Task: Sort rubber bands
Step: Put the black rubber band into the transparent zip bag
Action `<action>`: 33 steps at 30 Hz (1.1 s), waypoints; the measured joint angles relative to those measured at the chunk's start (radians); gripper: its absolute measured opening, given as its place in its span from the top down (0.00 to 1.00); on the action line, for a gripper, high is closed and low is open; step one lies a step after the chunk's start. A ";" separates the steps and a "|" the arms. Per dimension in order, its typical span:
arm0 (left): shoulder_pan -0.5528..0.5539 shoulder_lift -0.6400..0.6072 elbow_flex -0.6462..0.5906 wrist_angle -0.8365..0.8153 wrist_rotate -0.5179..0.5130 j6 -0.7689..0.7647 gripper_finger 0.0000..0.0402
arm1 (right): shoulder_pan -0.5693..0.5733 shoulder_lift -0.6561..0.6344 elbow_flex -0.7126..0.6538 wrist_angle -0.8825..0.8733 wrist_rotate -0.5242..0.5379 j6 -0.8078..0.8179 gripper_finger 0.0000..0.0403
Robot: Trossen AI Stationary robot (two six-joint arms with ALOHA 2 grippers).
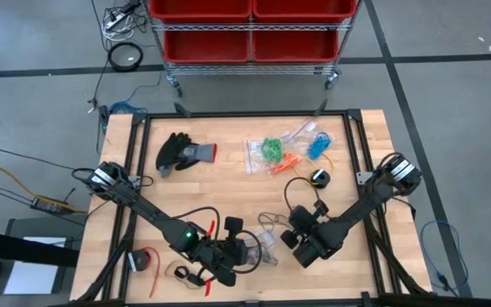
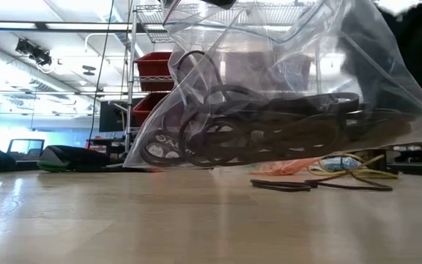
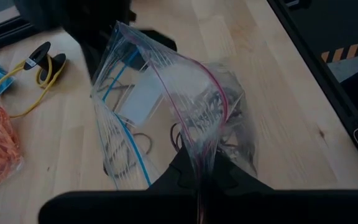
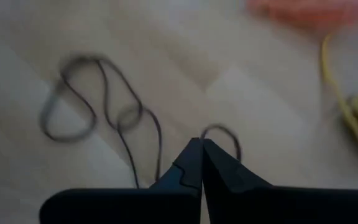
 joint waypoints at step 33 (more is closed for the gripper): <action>0.000 0.000 0.000 0.017 0.000 0.000 0.99 | 0.079 -0.107 0.003 0.035 0.153 -0.073 0.98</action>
